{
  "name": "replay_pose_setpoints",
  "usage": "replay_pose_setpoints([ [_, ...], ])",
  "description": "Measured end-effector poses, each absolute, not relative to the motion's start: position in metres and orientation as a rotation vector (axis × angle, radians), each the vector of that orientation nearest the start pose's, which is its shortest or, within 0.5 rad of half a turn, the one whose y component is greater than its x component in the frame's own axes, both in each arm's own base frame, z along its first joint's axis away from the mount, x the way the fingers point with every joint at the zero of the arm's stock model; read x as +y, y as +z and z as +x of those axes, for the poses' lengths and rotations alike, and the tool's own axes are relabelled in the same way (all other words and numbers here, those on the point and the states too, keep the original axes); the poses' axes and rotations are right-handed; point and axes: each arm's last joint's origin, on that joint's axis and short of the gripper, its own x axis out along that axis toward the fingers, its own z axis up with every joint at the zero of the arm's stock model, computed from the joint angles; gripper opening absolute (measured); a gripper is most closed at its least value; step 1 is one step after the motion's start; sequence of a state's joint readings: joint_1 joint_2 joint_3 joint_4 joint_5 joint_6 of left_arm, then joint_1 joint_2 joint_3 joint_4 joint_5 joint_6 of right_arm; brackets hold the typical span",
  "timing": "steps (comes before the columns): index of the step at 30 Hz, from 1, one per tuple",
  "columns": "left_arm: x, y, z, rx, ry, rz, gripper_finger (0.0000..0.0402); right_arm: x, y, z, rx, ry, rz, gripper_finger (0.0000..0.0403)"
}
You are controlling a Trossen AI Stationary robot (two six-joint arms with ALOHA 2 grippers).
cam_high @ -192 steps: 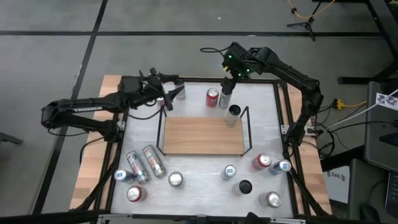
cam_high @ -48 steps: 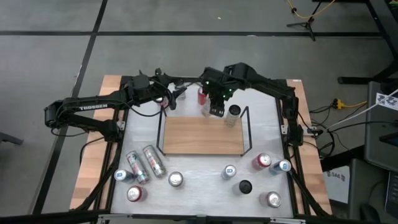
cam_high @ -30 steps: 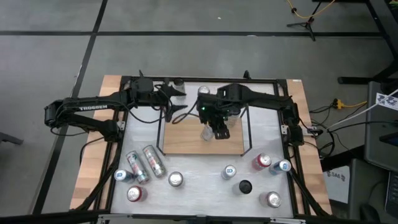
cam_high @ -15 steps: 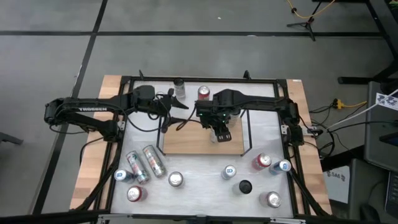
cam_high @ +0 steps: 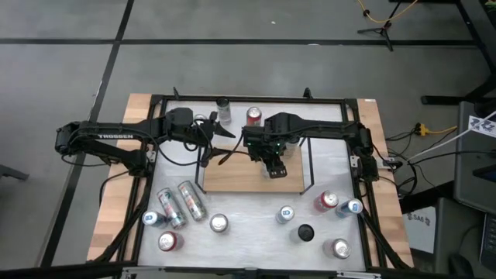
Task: Place canned beverage on shelf
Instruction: Put the top right white-pink soda can on the shelf
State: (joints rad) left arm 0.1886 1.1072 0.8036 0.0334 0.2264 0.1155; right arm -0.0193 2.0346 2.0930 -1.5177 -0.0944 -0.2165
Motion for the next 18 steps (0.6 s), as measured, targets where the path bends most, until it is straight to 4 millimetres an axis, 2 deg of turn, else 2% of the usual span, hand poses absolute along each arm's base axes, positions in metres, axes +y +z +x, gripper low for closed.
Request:
replay_pose_setpoints([
  [18,0.0398,0.2980,0.2430,0.262,-0.052,0.059,0.0250,-0.0053,0.3179,0.3898,1.445,0.206,-0.102,0.0296],
])
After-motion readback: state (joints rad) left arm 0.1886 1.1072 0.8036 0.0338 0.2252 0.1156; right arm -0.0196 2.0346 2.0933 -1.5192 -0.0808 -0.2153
